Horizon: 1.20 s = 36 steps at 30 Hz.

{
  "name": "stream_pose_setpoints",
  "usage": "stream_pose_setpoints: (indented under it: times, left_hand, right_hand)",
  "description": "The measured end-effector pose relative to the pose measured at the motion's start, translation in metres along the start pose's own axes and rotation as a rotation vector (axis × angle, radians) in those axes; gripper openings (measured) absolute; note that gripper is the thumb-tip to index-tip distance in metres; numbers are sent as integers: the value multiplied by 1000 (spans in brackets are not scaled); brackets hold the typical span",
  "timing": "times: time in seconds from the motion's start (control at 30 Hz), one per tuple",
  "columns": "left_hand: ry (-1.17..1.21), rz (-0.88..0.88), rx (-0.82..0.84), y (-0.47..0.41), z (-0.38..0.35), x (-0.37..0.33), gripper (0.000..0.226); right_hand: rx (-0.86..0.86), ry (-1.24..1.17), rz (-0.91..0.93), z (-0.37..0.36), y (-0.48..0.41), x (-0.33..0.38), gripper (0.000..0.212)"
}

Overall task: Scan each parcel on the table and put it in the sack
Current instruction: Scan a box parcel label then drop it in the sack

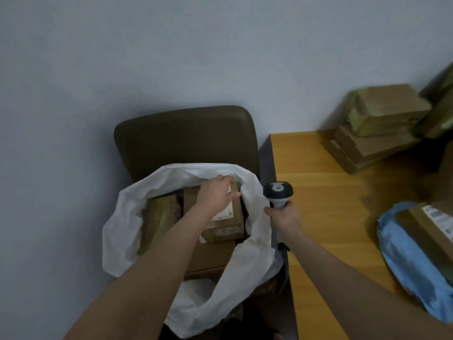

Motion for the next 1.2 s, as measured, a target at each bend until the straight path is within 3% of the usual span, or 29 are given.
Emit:
stream_pose_setpoints:
  times: [0.07,0.17,0.23,0.3,0.37,0.43,0.5,0.57,0.77,0.83,0.9,1.03,1.13,1.2]
  left_hand:
    - [-39,-62,-66,-40,0,5,48]
    - [-200,23,42,-85,-9,27,59]
    - [-273,96,120,-103,-14,45,52]
    - [-285,129,149,-112,-19,59,32]
    - [-189,163,65,-117,-13,66,21]
    - [-31,170,-145,-123,13,66,21]
    - [84,114,-379,-129,52,57,21]
    - [142,51,-485,-129,80,45,21]
    - [176,54,-422,-113,115,47,20]
    - [201,34,-369,-100,115,48,38]
    - [165,55,-319,-79,98,46,60]
    - [120,248,-250,-14,26,51,56]
    - [422,533,-48,31,-41,63,55]
    - [577,489,61,38,-66,50,49]
  right_hand:
    - [-8,-3,-7,-13,-11,0,23]
    - [-35,-34,-17,-32,-21,-4,34]
    - [-56,-22,-35,-42,-30,-6,42]
    - [-81,24,-55,-45,-38,-5,40]
    - [-145,8,-73,-40,-43,0,32]
    - [-231,-47,-85,-28,-41,13,27]
    - [-313,-108,-74,-14,-37,32,28]
    - [-350,-145,-45,-2,-30,49,34]
    - [-349,-148,10,15,-6,70,30]
    - [-315,-116,19,18,-1,73,30]
    - [-263,-15,23,16,5,70,28]
    - [-237,31,35,16,17,51,28]
    - [-210,-17,60,20,17,45,26]
    - [-199,-45,82,23,13,43,25]
Point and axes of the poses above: each hand's wrist, its own y-axis away from the middle knuckle, its own z-axis out of the back of the hand, x = y × z, the point moved 3 cm from there along -y, towards the middle knuckle, and after that the axes turned 10 degrees about -z, right-handed, at the moved point
